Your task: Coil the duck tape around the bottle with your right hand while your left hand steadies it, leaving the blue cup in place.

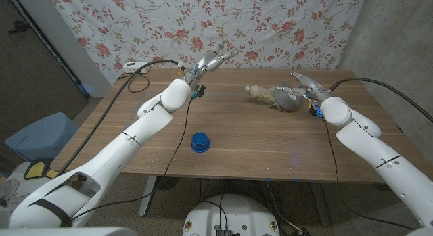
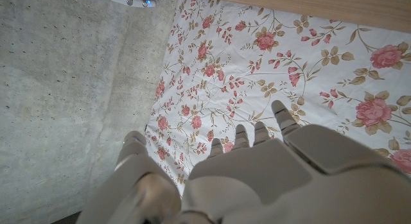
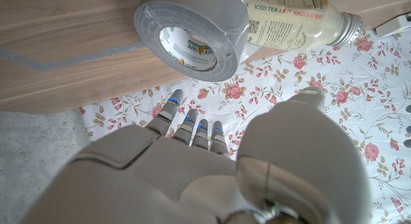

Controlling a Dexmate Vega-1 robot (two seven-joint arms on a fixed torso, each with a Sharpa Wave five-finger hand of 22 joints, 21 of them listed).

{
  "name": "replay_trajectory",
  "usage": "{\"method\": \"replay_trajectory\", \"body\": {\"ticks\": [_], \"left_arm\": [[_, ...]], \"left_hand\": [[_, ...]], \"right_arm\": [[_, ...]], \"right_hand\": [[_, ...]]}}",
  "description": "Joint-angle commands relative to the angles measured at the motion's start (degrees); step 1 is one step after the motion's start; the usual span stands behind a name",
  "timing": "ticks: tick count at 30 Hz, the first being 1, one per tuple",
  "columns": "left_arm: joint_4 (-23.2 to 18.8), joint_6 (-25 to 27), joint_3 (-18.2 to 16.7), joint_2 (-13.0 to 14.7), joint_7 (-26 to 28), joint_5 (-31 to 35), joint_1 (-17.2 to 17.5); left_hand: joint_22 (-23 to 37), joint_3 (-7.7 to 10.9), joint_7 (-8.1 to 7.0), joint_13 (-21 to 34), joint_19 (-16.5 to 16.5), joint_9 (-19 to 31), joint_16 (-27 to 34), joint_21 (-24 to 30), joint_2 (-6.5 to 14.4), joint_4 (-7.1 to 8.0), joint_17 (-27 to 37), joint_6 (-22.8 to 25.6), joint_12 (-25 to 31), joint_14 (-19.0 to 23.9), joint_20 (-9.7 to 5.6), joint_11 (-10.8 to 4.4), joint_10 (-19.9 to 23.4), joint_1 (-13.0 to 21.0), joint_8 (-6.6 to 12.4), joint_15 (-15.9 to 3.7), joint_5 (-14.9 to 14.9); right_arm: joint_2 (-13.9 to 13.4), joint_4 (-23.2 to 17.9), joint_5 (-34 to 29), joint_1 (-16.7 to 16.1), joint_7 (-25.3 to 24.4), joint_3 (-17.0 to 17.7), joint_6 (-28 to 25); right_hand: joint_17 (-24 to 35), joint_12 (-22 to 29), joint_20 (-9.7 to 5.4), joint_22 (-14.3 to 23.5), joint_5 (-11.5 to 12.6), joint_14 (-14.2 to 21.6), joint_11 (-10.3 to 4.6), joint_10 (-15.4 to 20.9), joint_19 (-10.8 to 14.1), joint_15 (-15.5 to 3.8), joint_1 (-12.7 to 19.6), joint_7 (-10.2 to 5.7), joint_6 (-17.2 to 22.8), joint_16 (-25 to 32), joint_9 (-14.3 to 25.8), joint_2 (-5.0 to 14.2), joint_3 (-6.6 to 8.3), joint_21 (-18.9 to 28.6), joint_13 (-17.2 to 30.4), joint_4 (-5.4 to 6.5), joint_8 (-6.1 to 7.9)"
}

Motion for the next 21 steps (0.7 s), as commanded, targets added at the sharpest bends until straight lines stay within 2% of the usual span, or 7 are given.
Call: {"method": "replay_trajectory", "body": {"ticks": [1, 11, 17, 21], "left_arm": [[-0.8, 0.5, -0.8, 0.5, 0.4, -0.8, 0.9], [-1.1, -0.1, -1.7, 1.2, 1.0, -1.6, 2.1], [-0.8, -1.3, -2.6, 1.8, 0.5, -3.2, 2.7], [-0.8, -2.4, -2.8, 2.6, 1.9, -1.7, 3.4]], "left_hand": [[0.3, -0.26, 0.07, 0.2, -9.6, 0.1, 0.1, -0.2, -0.2, -0.19, 0.2, -7.0, 0.0, -4.5, 0.11, 0.36, -7.6, -0.4, 0.15, -0.43, 0.3], [0.3, -0.33, 0.08, 0.2, -9.6, 0.1, 0.1, -0.3, -0.2, -0.19, 0.2, -7.1, -0.1, -4.5, 0.10, 0.43, -7.6, -0.4, 0.13, -0.55, 0.4], [0.3, -0.37, -0.04, 0.2, -9.6, 0.1, 0.1, -0.4, -0.1, -0.19, 0.1, -7.0, -0.1, -4.6, 0.10, 0.38, -7.6, -0.4, 0.17, -0.46, 0.4], [0.3, -0.41, -0.06, 0.2, -9.5, 0.1, 0.2, -0.5, -0.1, -0.19, 0.1, -6.5, 0.0, -4.3, 0.09, 0.40, -7.1, -0.4, 0.39, -0.60, 0.4]], "right_arm": [[2.7, 2.0, 6.1, -2.3, -3.5, 4.1, 11.3], [5.5, 4.4, 13.5, -2.3, -2.2, 6.8, 18.8], [7.2, 7.1, 18.8, -1.6, 0.7, 7.6, 22.7], [8.2, 8.4, 21.9, -0.9, 2.6, 7.8, 24.4]], "right_hand": [[-0.5, 1.0, 0.85, 0.0, 0.3, 0.5, 0.29, 1.6, 0.7, -0.13, -0.7, -0.07, 1.9, 0.7, 0.0, 0.57, 0.14, -0.4, -0.4, 0.61, 0.66], [-1.5, 1.3, 0.85, 0.0, 0.3, 0.8, 0.66, 2.7, 1.4, -0.27, -1.4, -0.10, 3.1, 0.9, -0.1, 1.42, 0.53, -0.7, -1.1, 0.76, 0.96], [-2.0, 1.3, 0.40, 0.0, 0.2, 0.6, 0.86, 2.9, 1.7, -0.67, -1.6, -0.08, 3.0, 0.8, -0.1, 1.74, 0.68, -0.9, -1.3, 0.77, 0.89], [-2.3, 1.4, 0.00, -0.1, 0.2, 0.7, 0.91, 3.2, 1.8, -0.30, -1.7, -0.13, 3.3, 0.8, -0.2, 2.00, 0.81, -1.0, -1.5, 0.77, 0.96]]}}
